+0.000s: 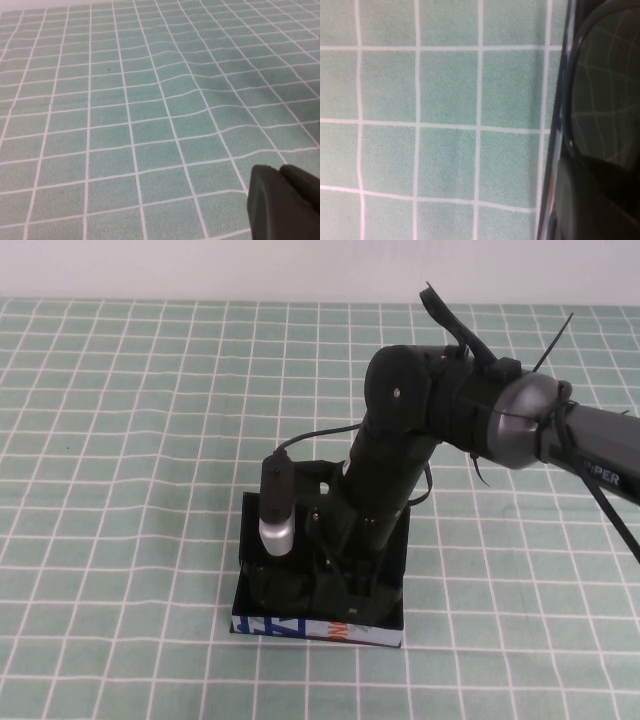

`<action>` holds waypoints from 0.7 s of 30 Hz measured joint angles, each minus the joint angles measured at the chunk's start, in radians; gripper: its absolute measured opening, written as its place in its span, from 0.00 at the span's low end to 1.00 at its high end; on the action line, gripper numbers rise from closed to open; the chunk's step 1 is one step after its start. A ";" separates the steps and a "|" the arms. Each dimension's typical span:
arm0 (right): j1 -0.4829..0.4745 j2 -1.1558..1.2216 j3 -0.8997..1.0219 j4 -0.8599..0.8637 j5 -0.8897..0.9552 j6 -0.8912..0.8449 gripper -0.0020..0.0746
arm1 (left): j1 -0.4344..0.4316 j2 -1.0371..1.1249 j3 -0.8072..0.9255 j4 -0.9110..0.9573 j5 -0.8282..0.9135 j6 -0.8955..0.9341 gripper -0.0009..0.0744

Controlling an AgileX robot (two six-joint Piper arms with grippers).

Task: Return glasses to glasses case
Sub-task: Place the glasses in the glasses case

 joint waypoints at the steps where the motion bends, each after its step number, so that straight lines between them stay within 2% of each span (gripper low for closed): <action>1: 0.000 0.000 0.000 0.002 0.000 -0.005 0.12 | 0.000 0.000 0.000 0.000 0.000 0.000 0.01; 11: 0.000 0.000 0.000 -0.002 0.000 -0.011 0.14 | 0.000 0.000 0.000 0.000 0.000 0.000 0.01; 18: 0.000 0.000 0.000 -0.013 -0.012 -0.007 0.33 | 0.000 0.000 0.000 0.000 0.000 0.000 0.01; 21: 0.000 0.000 0.000 -0.013 -0.016 -0.007 0.36 | 0.000 0.000 0.000 0.000 0.000 0.000 0.01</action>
